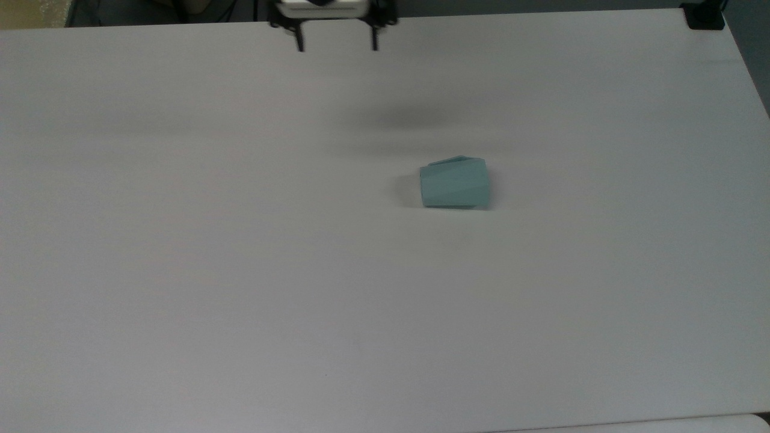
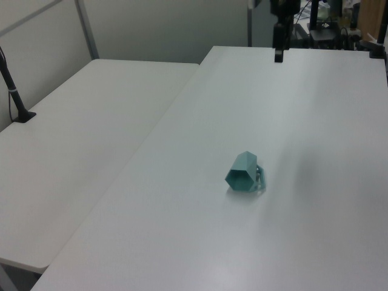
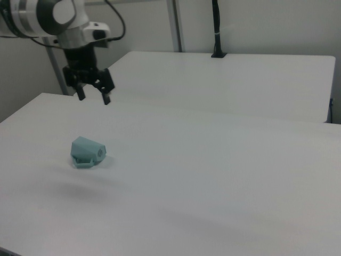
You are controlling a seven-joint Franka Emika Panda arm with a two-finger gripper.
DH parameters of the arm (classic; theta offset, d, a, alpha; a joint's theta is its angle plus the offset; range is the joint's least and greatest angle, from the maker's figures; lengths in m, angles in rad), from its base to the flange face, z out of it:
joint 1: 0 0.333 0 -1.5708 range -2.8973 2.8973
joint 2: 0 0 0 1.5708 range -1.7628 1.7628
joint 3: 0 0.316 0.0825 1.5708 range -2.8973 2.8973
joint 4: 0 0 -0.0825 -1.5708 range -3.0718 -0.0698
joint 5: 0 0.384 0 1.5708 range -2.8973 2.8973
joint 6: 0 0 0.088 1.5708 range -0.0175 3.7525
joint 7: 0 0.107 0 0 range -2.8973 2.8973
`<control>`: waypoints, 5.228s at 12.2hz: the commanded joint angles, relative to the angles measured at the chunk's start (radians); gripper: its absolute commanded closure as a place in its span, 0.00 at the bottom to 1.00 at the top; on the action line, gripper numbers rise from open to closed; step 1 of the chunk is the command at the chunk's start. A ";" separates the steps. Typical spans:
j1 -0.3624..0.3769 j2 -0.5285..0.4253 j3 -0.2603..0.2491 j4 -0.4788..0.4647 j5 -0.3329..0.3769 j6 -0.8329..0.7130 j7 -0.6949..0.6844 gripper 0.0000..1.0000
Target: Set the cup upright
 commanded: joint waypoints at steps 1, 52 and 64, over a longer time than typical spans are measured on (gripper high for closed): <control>0.139 0.174 -0.012 0.166 -0.061 0.003 0.168 0.00; 0.502 0.718 0.093 0.223 -0.981 -0.087 0.693 1.00; 0.330 0.374 0.062 0.220 -0.606 -0.038 0.621 1.00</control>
